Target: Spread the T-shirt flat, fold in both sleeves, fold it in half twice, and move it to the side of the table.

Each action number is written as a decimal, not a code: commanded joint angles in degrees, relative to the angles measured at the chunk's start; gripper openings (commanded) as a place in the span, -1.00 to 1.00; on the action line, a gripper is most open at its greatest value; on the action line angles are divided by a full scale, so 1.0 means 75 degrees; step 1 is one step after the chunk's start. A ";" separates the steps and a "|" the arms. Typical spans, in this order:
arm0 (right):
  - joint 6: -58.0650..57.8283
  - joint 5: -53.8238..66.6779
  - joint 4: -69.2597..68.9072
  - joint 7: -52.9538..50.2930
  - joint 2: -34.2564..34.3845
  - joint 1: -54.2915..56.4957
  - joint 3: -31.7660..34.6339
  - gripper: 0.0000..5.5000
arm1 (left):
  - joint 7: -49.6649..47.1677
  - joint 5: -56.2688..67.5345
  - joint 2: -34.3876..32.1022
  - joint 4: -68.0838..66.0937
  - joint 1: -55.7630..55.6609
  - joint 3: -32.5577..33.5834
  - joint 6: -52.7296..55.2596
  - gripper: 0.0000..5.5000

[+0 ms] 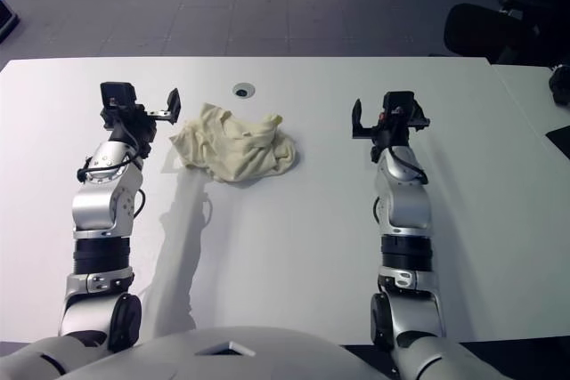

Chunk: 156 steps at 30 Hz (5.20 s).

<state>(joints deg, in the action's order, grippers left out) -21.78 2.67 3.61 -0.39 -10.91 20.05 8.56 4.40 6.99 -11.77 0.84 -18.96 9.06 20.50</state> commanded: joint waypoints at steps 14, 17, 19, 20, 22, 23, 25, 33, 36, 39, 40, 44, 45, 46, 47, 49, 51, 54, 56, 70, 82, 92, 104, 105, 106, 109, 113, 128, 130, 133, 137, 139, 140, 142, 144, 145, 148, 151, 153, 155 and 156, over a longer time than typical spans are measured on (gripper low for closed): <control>-0.0005 -0.0002 0.0004 0.0066 0.0013 0.0105 -0.0059 0.96 | 0.0497 -0.0890 -0.0458 -0.1063 -0.0383 -0.1047 -0.0306 0.96; -0.0041 -0.0001 -0.0027 0.0052 0.0017 0.0113 -0.0057 0.96 | 0.0877 -0.1175 -0.0551 -0.1670 -0.0673 -0.1496 -0.0590 0.96; -0.0055 -0.0003 -0.0048 0.0046 0.0028 0.0113 -0.0068 0.96 | 0.1255 -0.1346 -0.0628 -0.1906 -0.0778 -0.1849 -0.0692 0.96; -0.0061 -0.0001 -0.0061 0.0048 0.0028 0.0110 -0.0069 0.96 | 0.1522 -0.1481 -0.0727 -0.1903 -0.0747 -0.2105 -0.0704 0.96; -0.0081 0.0002 -0.0106 0.0057 0.0006 0.0099 -0.0060 0.96 | 0.2113 -0.1814 -0.1023 -0.1720 -0.0541 -0.2675 -0.0668 0.96; -0.0087 -0.0003 -0.0129 0.0067 -0.0017 0.0087 -0.0056 0.96 | 0.2355 -0.1942 -0.1155 -0.1578 -0.0401 -0.2893 -0.0639 0.96; -0.0052 -0.0024 -0.0090 0.0101 -0.0088 0.0073 -0.0039 0.96 | 0.2769 -0.2050 -0.1354 -0.1268 -0.0095 -0.3191 -0.0544 0.96; -0.0099 -0.0083 -0.0224 0.0257 -0.0353 -0.0075 0.0022 0.96 | 0.4288 -0.1939 -0.2222 0.1032 0.1637 -0.3965 0.0378 0.96; -0.0137 -0.0092 -0.0340 0.0286 -0.0370 -0.0167 0.0011 0.96 | 0.4431 -0.1725 -0.2443 0.2185 0.2341 -0.3869 0.1021 0.96; -0.0196 -0.0091 -0.0509 0.0286 -0.0402 -0.0295 0.0058 0.96 | 0.4437 -0.1520 -0.2622 0.3172 0.2749 -0.3557 0.1696 0.96; -0.0219 -0.0096 -0.0564 0.0284 -0.0413 -0.0335 0.0073 0.96 | 0.4440 -0.1412 -0.2662 0.3452 0.2794 -0.3376 0.1933 0.96; -0.0340 -0.0110 -0.0873 0.0251 -0.0449 -0.0582 0.0170 0.96 | 0.4538 -0.0620 -0.2674 0.4196 0.2260 -0.2302 0.2927 0.96; -0.0372 -0.0118 -0.0942 0.0239 -0.0441 -0.0628 0.0178 0.96 | 0.4665 -0.0315 -0.2735 0.4317 0.2015 -0.1958 0.3178 0.96; -0.0398 -0.0125 -0.0997 0.0228 -0.0430 -0.0665 0.0181 0.96 | 0.4785 -0.0029 -0.2809 0.4385 0.1793 -0.1660 0.3406 0.96; -0.0418 -0.0131 -0.1033 0.0219 -0.0418 -0.0692 0.0178 0.96 | 0.4920 0.0253 -0.2904 0.4408 0.1571 -0.1378 0.3619 0.96; -0.0505 -0.0137 -0.1220 0.0163 -0.0390 -0.0828 0.0219 0.96 | 0.5430 0.0829 -0.3250 0.4223 0.1011 -0.1035 0.3803 0.96; -0.0572 -0.0142 -0.1345 0.0116 -0.0370 -0.0914 0.0255 0.96 | 0.6066 0.1128 -0.3659 0.3675 0.0344 -0.1072 0.3551 0.96; -0.0654 -0.0131 -0.1430 0.0063 -0.0379 -0.0964 0.0341 0.96 | 0.7388 0.0909 -0.4222 0.2450 -0.0719 -0.1981 0.2246 0.96; -0.0694 -0.0143 -0.1434 0.0030 -0.0363 -0.0922 0.0336 0.96 | 0.8157 0.0776 -0.4043 0.1214 -0.1616 -0.2572 0.1492 0.96; -0.0798 -0.0164 -0.1512 -0.0001 -0.0286 -0.0879 0.0254 0.96 | 1.1299 -0.0612 -0.2716 -0.5106 -0.4365 -0.4626 -0.1604 0.70; -0.0868 -0.0200 -0.1559 -0.0048 -0.0221 -0.0899 0.0162 0.96 | 1.1739 -0.0740 -0.2695 -0.5201 -0.4201 -0.4735 -0.2030 -0.07; -0.0843 -0.0208 -0.1546 -0.0046 -0.0223 -0.0906 0.0151 0.96 | 1.1738 -0.0998 -0.2682 -0.5299 -0.4147 -0.4873 -0.2294 -0.70; -0.1328 0.0003 -0.1925 0.2222 -0.1666 -0.0619 -0.0647 0.96 | 1.1744 0.0326 -0.3863 -0.3396 -0.4311 -0.4834 -0.1664 -0.99; -0.1301 0.0015 -0.2024 0.2606 -0.1952 -0.0590 -0.0763 0.96 | 1.1744 0.0371 -0.4001 -0.3213 -0.4304 -0.4780 -0.1640 -0.99; -0.1239 0.0024 -0.2122 0.3076 -0.2306 -0.0573 -0.0921 0.96 | 1.1744 0.0463 -0.4150 -0.3000 -0.4313 -0.4704 -0.1573 -0.99; -0.0893 0.0230 -0.2489 0.4698 -0.3308 -0.0693 -0.1422 0.96 | 1.1739 0.0744 -0.4497 -0.2411 -0.4400 -0.4456 -0.1356 -0.99; -0.0353 0.0356 -0.2745 0.6378 -0.4198 -0.0666 -0.2059 0.96 | 1.1739 0.1022 -0.4780 -0.1757 -0.4472 -0.4201 -0.1106 -0.99; 0.1383 -0.1024 -0.2173 0.7656 -0.4266 0.0126 -0.3991 0.96 | 1.1744 0.1322 -0.5152 -0.0710 -0.4358 -0.4208 -0.0926 -0.99; 0.1590 -0.1196 -0.2061 0.7597 -0.4159 0.0241 -0.4081 0.86 | 1.1743 0.1342 -0.5166 -0.0658 -0.4341 -0.4215 -0.0922 -1.00; 0.1743 -0.1251 -0.2076 0.7638 -0.4039 0.0291 -0.4131 0.67 | 1.1742 0.1369 -0.5210 -0.0528 -0.4258 -0.4200 -0.0879 -1.00; 0.1866 -0.1303 -0.2136 0.7713 -0.3949 0.0286 -0.4201 0.41 | 1.1741 0.1422 -0.5263 -0.0329 -0.4155 -0.4203 -0.0805 -1.00; 0.1883 -0.1314 -0.2174 0.7743 -0.3915 0.0280 -0.4218 0.30 | 1.1740 0.1434 -0.5276 -0.0261 -0.4121 -0.4198 -0.0786 -1.00; 0.1884 -0.1309 -0.2201 0.7771 -0.3897 0.0271 -0.4233 0.23 | 1.1740 0.1440 -0.5281 -0.0236 -0.4108 -0.4192 -0.0779 -1.00; 0.1884 -0.1311 -0.2253 0.7827 -0.3861 0.0237 -0.4272 0.10 | 1.1739 0.1440 -0.5291 -0.0211 -0.4100 -0.4185 -0.0766 -1.00; 0.1905 -0.1311 -0.2268 0.7872 -0.3838 0.0217 -0.4293 -0.03 | 1.1740 0.1438 -0.5307 -0.0215 -0.4114 -0.4183 -0.0758 -1.00; 0.1915 -0.1312 -0.2269 0.7887 -0.3833 0.0213 -0.4296 -0.08 | 1.1741 0.1438 -0.5316 -0.0220 -0.4121 -0.4182 -0.0756 -1.00; 0.1957 -0.1288 -0.2309 0.7963 -0.3851 0.0185 -0.4279 -0.32 | 1.1741 0.1443 -0.5364 -0.0225 -0.4126 -0.4174 -0.0759 -1.00; 0.1931 -0.1247 -0.2398 0.8010 -0.3894 0.0102 -0.4208 -0.49 | 1.1742 0.1433 -0.5329 -0.0300 -0.4180 -0.4225 -0.0817 -1.00; 0.1938 -0.1223 -0.2388 0.8071 -0.3912 0.0108 -0.4196 -0.63 | 1.1742 0.1411 -0.5311 -0.0322 -0.4193 -0.4221 -0.0824 -1.00; 0.1888 -0.1117 -0.2380 0.8216 -0.3949 0.0157 -0.4146 -0.76 | 1.1741 0.1388 -0.5300 -0.0342 -0.4199 -0.4200 -0.0826 -1.00; 0.1852 -0.1041 -0.2366 0.8305 -0.3967 0.0209 -0.4096 -0.83 | 1.1740 0.1371 -0.5296 -0.0358 -0.4199 -0.4181 -0.0833 -1.00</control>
<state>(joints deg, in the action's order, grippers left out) -7.29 -6.53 -13.68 60.40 -39.80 21.19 -23.05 92.06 17.57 -50.80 -1.60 -50.07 -22.49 14.39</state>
